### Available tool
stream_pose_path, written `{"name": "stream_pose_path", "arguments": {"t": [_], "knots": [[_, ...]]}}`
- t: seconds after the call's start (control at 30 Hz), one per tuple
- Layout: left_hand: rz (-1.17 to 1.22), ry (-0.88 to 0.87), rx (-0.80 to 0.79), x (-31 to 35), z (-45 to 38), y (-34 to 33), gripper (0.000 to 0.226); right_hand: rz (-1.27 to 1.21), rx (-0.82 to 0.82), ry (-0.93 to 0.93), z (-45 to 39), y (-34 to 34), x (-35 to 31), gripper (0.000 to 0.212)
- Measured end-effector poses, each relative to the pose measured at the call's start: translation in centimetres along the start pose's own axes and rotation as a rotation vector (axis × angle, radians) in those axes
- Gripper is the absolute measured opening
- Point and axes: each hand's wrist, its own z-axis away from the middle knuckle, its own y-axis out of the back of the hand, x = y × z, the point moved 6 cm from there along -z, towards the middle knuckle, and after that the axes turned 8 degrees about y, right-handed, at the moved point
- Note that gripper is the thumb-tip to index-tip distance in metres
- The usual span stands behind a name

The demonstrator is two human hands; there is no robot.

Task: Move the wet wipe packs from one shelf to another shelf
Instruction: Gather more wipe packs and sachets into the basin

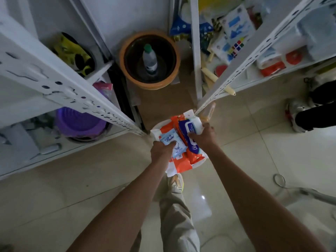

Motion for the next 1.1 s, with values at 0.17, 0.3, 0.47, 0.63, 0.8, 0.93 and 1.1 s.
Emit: {"name": "stream_pose_path", "arguments": {"t": [0.17, 0.3, 0.47, 0.63, 0.8, 0.93, 1.1], "knots": [[-0.111, -0.115, 0.032, 0.9, -0.2, -0.7, 0.055, -0.022, 0.022, -0.001, 0.2, 0.1, 0.1, 0.074], [-0.122, -0.154, 0.029, 1.0, 0.5, -0.2, 0.044, -0.087, 0.015, 0.006, 0.3, 0.8, 0.3, 0.067], [0.0, -0.094, -0.047, 0.8, 0.9, 0.4, 0.034, -0.241, -0.013, -0.058, 1.3, 1.3, 0.5, 0.06], [0.097, -0.117, -0.143, -0.4, 3.1, 3.1, 0.049, -0.459, -0.019, -0.063, 5.6, 2.3, -1.2, 0.05], [0.191, -0.172, -0.094, 0.2, 11.4, 12.1, 0.012, -0.615, -0.06, 0.022, 12.9, 3.7, -5.6, 0.036], [0.283, -0.206, -0.032, -1.3, 17.6, 22.2, 0.01, -0.593, -0.127, 0.08, 19.6, 3.6, -11.3, 0.037], [0.388, -0.295, 0.018, -4.0, 24.8, 35.7, 0.011, -0.58, -0.227, 0.219, 29.5, 0.1, -22.1, 0.035]]}}
